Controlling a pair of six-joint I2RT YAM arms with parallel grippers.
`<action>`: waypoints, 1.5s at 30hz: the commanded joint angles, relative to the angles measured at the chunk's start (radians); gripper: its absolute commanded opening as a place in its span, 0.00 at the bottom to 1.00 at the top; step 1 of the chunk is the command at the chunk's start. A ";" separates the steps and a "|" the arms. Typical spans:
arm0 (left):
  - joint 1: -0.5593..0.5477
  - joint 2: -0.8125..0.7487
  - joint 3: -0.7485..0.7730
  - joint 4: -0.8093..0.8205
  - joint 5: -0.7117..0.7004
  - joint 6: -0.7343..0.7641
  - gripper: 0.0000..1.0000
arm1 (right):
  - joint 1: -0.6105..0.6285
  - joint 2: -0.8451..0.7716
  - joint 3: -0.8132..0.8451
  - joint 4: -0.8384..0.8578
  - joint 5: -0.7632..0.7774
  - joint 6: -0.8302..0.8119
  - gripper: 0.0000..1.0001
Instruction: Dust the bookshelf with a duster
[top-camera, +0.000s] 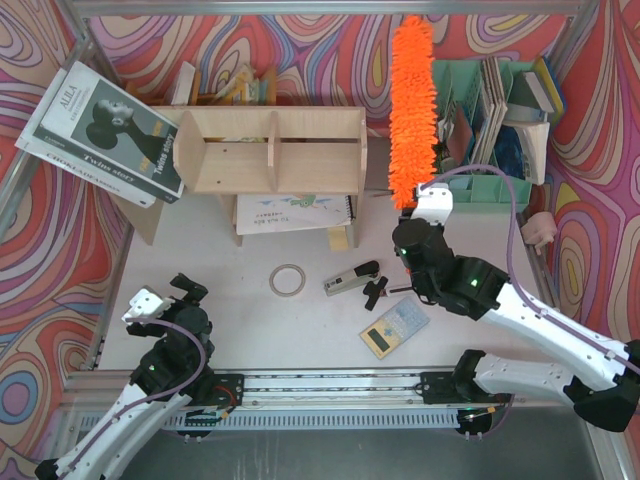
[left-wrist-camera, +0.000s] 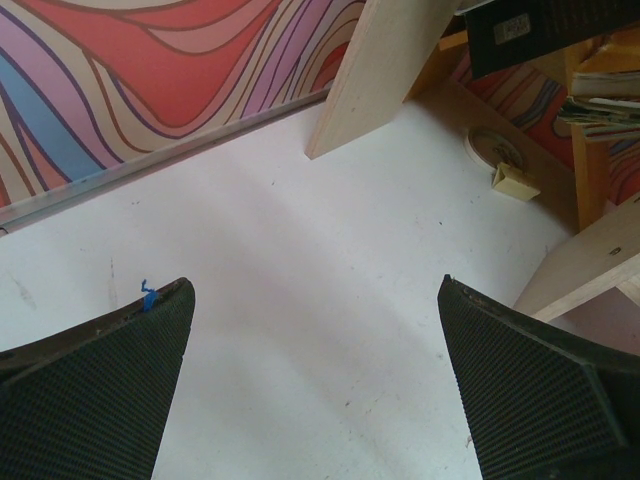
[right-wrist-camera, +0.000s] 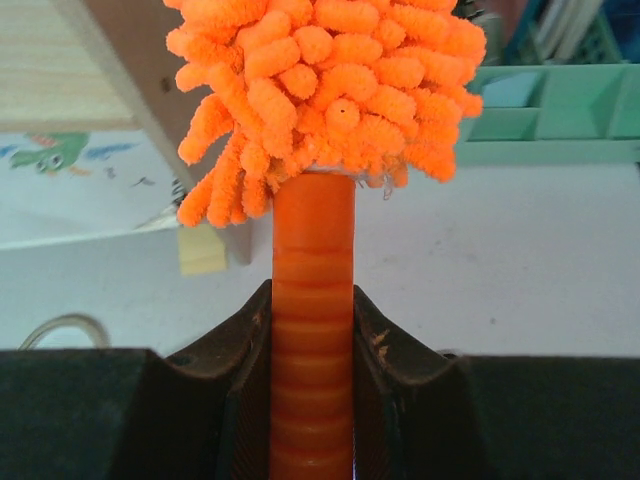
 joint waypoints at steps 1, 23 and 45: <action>0.004 -0.007 -0.017 0.009 0.001 0.013 0.99 | -0.014 0.004 -0.001 0.099 -0.157 -0.048 0.00; 0.006 -0.004 -0.018 0.018 0.004 0.019 0.99 | -0.029 0.009 -0.194 0.080 -0.302 0.137 0.00; 0.006 -0.008 -0.021 0.023 0.006 0.026 0.99 | -0.028 -0.102 -0.024 -0.058 -0.348 0.198 0.00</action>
